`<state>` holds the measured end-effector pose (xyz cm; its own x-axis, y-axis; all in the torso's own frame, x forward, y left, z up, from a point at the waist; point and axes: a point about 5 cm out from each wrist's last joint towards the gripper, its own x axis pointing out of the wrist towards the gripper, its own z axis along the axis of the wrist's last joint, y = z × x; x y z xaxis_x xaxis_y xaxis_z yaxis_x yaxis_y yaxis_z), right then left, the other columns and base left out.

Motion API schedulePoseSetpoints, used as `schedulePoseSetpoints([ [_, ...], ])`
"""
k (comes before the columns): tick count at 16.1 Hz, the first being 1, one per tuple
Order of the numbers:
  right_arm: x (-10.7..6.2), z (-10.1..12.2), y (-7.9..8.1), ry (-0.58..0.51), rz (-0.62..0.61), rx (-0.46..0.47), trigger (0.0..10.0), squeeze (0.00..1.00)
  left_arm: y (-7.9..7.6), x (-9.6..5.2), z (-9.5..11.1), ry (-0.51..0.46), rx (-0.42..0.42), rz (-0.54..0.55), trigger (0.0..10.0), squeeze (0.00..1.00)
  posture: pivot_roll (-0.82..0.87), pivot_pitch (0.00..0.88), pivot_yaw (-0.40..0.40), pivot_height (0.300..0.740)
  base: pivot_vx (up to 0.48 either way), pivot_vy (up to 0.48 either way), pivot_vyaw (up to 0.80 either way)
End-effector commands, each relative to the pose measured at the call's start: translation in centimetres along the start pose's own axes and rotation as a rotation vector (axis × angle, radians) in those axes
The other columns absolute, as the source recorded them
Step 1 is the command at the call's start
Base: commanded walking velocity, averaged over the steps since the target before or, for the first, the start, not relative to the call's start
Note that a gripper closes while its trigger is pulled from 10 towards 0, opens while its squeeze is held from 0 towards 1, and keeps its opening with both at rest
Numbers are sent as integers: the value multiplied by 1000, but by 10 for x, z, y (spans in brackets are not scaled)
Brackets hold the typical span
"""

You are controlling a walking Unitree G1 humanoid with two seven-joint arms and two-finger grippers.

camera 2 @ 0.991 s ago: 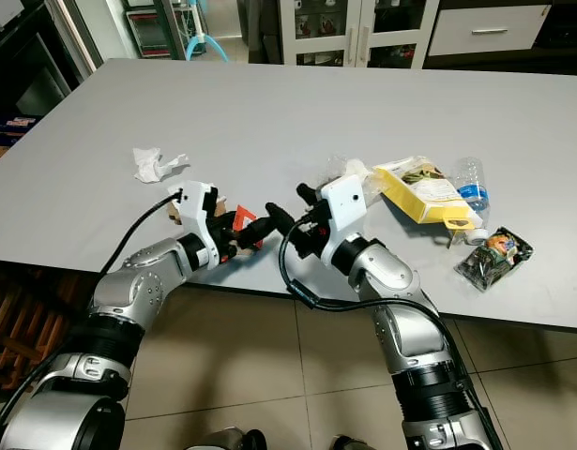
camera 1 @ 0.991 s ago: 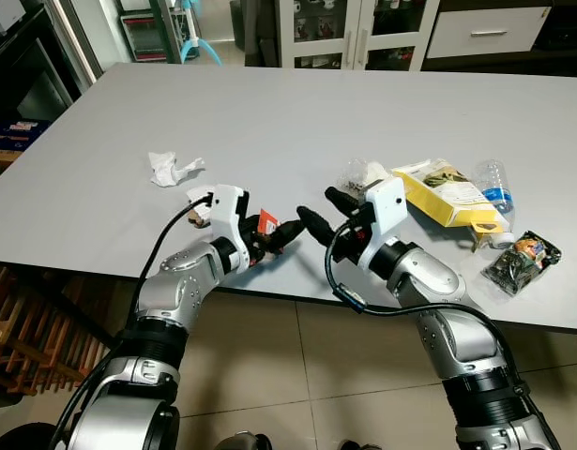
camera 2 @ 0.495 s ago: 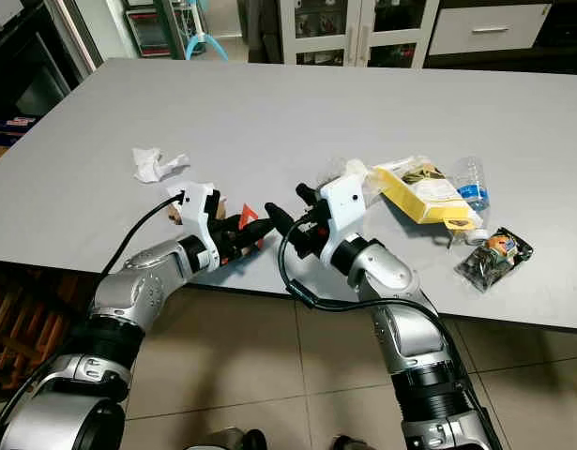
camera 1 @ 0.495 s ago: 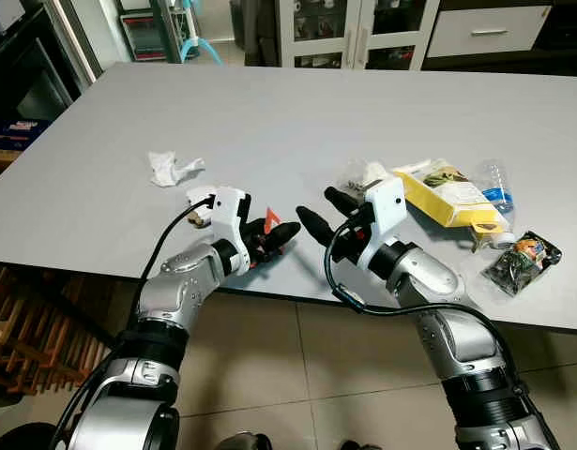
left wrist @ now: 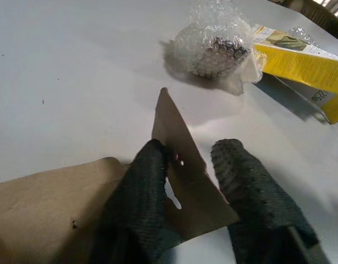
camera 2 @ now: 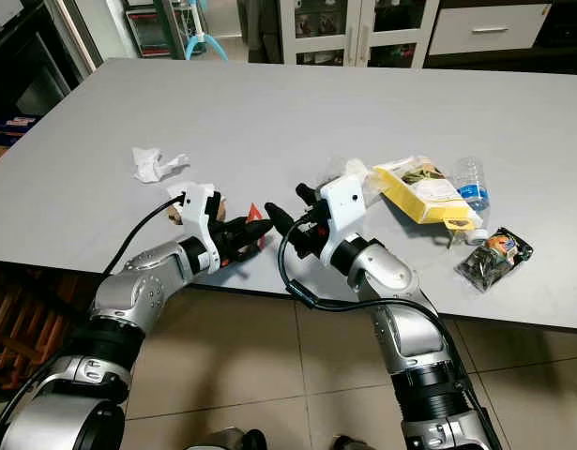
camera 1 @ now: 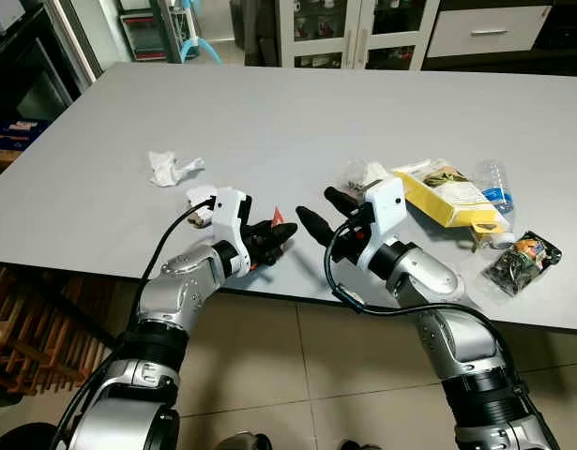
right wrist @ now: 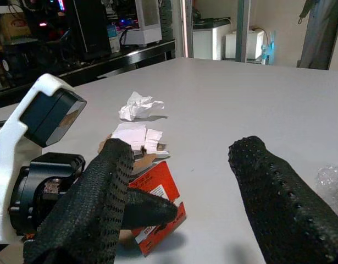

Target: Picking trash to rubbish bin

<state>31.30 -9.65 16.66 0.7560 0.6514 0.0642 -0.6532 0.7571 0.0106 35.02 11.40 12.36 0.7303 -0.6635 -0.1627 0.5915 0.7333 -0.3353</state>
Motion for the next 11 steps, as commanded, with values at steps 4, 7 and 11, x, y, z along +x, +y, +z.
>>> schedulePoseSetpoints([
  [4, -1, -1, 0, 4, -8, -1, 10000, 0, -1, -1, -3, 16, 9, -3, 0, 0, -62, 93, 83, 740, 0, 0, 0],
  [7, -1, -1, 0, 5, -7, -1, 10000, 0, -2, -1, -3, 16, 8, -6, 0, 0, -61, 95, 81, 740, 0, 0, 0],
  [11, -1, -1, 1, 6, -3, 0, 10000, 0, -3, -1, -3, 12, 8, -9, 0, 0, -59, 95, 80, 740, 0, 0, 0],
])
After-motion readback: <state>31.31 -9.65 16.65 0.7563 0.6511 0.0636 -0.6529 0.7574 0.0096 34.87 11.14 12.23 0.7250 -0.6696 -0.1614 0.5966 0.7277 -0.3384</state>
